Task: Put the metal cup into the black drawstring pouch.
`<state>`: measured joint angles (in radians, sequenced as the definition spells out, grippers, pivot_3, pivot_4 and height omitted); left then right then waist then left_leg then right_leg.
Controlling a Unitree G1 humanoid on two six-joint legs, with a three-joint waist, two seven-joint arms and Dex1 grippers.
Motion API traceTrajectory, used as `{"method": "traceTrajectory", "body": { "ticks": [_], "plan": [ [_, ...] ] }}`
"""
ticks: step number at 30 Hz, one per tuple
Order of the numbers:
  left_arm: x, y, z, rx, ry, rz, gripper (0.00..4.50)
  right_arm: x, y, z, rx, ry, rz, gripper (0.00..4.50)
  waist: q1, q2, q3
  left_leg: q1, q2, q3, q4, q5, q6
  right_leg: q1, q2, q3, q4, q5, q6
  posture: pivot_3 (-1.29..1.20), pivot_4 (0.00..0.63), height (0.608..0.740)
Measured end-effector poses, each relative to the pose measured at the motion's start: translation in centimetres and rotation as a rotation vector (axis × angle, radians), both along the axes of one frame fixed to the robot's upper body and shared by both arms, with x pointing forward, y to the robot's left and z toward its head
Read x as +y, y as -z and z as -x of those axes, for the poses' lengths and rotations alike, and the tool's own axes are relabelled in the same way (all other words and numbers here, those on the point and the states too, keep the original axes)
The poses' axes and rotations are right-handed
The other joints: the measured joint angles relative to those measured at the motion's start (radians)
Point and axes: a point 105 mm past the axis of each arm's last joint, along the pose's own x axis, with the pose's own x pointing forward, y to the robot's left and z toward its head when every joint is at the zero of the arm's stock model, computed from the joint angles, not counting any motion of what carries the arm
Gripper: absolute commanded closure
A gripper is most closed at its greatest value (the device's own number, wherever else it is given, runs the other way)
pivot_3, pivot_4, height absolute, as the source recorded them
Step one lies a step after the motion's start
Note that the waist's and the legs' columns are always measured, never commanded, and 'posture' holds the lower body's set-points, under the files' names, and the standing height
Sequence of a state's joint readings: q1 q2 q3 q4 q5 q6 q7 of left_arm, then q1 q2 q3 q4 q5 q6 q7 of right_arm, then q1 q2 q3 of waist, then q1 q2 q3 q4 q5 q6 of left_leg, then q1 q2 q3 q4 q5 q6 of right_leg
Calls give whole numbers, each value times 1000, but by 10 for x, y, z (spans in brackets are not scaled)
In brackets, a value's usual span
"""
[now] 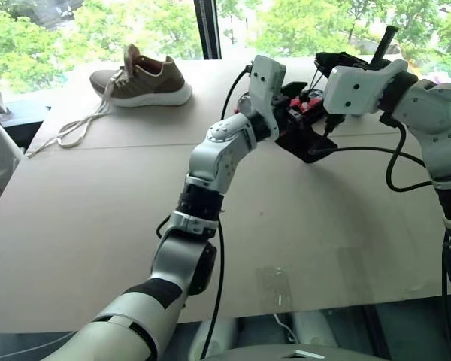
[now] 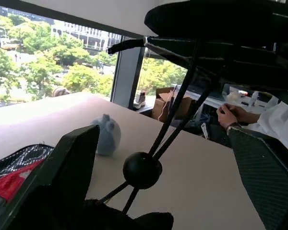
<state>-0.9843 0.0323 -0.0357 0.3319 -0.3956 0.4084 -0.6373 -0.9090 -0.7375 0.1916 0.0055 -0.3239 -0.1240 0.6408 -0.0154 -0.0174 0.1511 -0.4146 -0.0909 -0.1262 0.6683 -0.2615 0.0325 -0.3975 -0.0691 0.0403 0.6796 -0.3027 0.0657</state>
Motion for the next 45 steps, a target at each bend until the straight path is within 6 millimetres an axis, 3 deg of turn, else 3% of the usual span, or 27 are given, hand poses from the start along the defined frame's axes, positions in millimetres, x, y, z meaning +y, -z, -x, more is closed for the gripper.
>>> {"method": "traceTrajectory", "body": {
  "ticks": [6,8,9,21,23,25,29,41,43,45],
  "plan": [
    [2,3,-3,35,9,29,3466,4,2,0,6,-5,-2,4500,0,0,0,0,0,0,1,0,0,0,0,0,0,0,0,0,150,740],
    [2,5,-3,34,11,19,4235,5,2,0,6,-8,-4,4500,0,0,0,0,0,0,1,0,0,0,0,0,0,0,0,0,150,740],
    [1,5,-3,30,10,14,4361,6,2,0,7,-10,-5,4500,-1,0,0,0,0,0,0,0,0,0,0,0,0,0,0,0,150,740],
    [2,10,-7,-154,-68,-148,4361,10,-2,-6,35,1,-95,4500,-2,0,0,0,0,0,1,0,0,0,0,0,1,0,0,0,150,740],
    [2,11,-8,-189,-86,-179,4361,10,-13,-7,21,1,-157,4500,-2,0,0,0,0,0,1,0,0,0,0,0,1,0,0,0,150,740],
    [4,19,-12,-208,-113,-232,4361,5,-36,-7,-43,9,-228,4500,-2,0,0,0,0,0,1,0,0,-1,0,0,1,0,0,0,150,740],
    [4,14,-16,-335,-184,-299,4361,-21,-86,-5,-206,61,-413,4500,0,0,0,0,-1,0,0,0,0,-1,-1,-1,0,0,0,0,150,740],
    [3,1,-18,-486,-279,-350,4361,-46,-106,-12,-272,111,-637,4500,-7,1,0,-1,-1,2,0,0,0,-3,-1,1,2,0,0,0,150,740],
    [5,1,-18,-482,-284,-342,3329,-47,-106,-13,-248,107,-663,4500,-8,1,0,-1,-1,2,0,0,0,-3,-1,1,2,0,0,0,150,740],
    [9,17,-22,-419,-277,-364,2526,-54,-114,-6,-258,88,-716,4500,-7,3,-2,-1,-1,2,0,0,0,-3,-1,0,2,0,0,0,150,740]
  ]
}}
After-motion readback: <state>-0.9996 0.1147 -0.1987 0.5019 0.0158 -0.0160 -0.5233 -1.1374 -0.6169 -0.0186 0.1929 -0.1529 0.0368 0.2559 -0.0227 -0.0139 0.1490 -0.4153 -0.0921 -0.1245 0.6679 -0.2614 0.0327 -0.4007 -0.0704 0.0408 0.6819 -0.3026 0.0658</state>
